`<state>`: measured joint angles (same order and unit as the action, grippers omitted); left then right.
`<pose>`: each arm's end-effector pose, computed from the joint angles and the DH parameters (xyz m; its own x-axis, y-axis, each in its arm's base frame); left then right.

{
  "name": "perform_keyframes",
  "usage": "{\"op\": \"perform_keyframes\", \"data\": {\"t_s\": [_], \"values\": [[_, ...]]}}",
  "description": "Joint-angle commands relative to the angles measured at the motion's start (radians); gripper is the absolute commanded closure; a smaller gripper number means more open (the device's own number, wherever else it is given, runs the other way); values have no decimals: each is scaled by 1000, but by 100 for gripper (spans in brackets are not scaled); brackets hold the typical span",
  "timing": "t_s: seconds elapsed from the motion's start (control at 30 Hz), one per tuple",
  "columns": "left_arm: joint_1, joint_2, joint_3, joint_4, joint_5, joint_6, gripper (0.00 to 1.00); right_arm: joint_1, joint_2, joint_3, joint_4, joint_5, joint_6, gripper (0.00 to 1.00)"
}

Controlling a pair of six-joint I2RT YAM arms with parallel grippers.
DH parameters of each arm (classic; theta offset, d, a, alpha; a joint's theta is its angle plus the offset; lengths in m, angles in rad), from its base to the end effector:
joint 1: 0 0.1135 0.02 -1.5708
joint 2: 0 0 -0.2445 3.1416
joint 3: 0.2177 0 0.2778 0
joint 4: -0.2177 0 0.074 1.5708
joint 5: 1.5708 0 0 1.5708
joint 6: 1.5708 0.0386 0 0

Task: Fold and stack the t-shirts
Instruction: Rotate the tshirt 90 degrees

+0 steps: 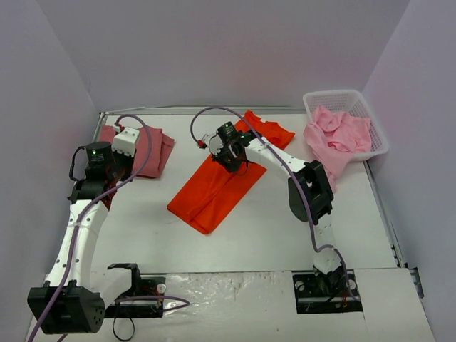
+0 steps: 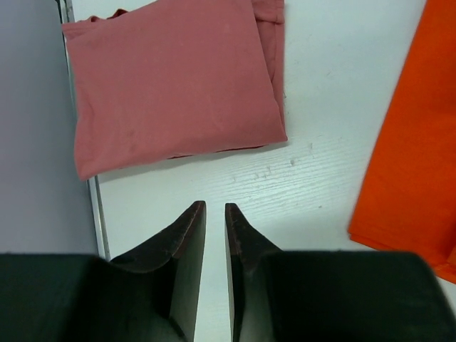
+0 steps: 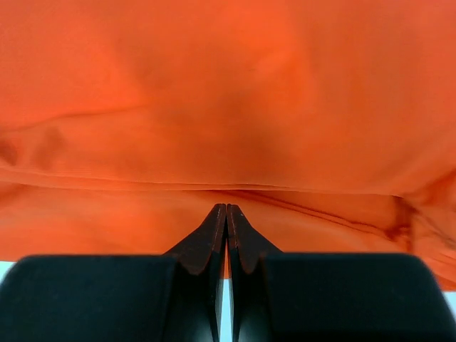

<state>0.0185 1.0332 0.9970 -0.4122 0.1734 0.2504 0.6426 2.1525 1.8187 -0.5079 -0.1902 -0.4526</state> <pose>0.2691 -0.0017 0.3251 -0.3859 0.2370 -0.8916 0.2404 0.9589 0.1508 0.3998 0.3084 0.2022 -0.2355 -0.7127 -0.6608 -0.8810 0.4436 -0.1645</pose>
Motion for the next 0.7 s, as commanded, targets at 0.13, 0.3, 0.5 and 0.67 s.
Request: {"op": "perform_keyframes", "data": {"t_s": [0.13,0.3,0.5,0.67], "values": [[32,5,-1,3,43,-25,82,63,26,-24,-80,-54,3,100],[41,10,-8,3,55,-23,81,66,38,-84,-86,-75,-8,100],[43,18,-9,4,66,-20,79,69,33,-168,-92,-97,-24,100],[49,18,-15,1,80,-19,76,69,43,-223,-90,-80,-41,100]]}}
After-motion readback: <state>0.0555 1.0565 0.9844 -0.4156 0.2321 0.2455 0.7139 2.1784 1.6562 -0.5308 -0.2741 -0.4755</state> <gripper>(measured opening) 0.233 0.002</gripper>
